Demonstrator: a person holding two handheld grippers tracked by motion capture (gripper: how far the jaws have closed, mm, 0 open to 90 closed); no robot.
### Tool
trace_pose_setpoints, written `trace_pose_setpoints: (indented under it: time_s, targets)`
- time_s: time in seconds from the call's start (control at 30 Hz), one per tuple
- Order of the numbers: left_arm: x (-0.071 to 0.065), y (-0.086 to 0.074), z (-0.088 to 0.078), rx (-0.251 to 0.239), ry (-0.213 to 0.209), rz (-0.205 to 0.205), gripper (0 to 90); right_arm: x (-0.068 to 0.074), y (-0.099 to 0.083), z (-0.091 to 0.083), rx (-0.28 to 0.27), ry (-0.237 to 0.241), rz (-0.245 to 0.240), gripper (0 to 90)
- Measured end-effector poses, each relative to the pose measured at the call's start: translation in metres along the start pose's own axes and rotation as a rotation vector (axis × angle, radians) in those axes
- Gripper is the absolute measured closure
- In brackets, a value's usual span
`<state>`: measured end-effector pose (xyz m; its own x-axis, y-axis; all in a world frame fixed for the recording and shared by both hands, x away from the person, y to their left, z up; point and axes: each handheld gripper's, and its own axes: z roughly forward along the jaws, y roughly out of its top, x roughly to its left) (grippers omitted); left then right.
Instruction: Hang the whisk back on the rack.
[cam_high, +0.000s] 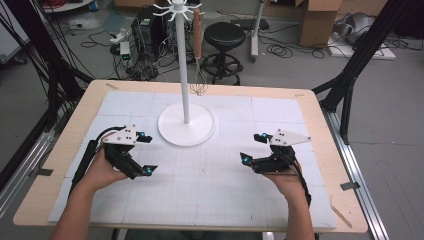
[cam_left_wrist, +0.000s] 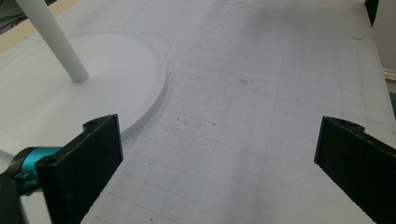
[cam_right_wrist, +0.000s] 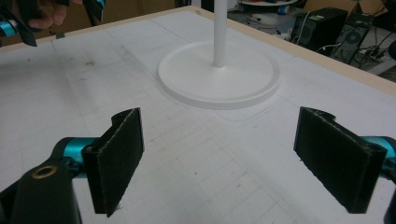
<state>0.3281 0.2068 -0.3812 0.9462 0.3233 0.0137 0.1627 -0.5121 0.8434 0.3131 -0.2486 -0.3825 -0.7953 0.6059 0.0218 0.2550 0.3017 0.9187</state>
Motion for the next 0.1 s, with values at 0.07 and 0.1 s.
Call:
trace_pose_setpoints:
  time_s: [0.07, 0.1]
  targets:
    - [0.0000, -0.0002, 0.0005, -0.001, 0.001, -0.005, 1.7, -0.0002, 0.0000, -0.0006, 0.000, -0.002, 0.003, 15.3]
    - [0.0001, -0.0002, 0.0005, 0.000, 0.002, -0.004, 1.6, -0.0001, 0.0000, -0.0007, -0.002, -0.002, 0.006, 15.3]
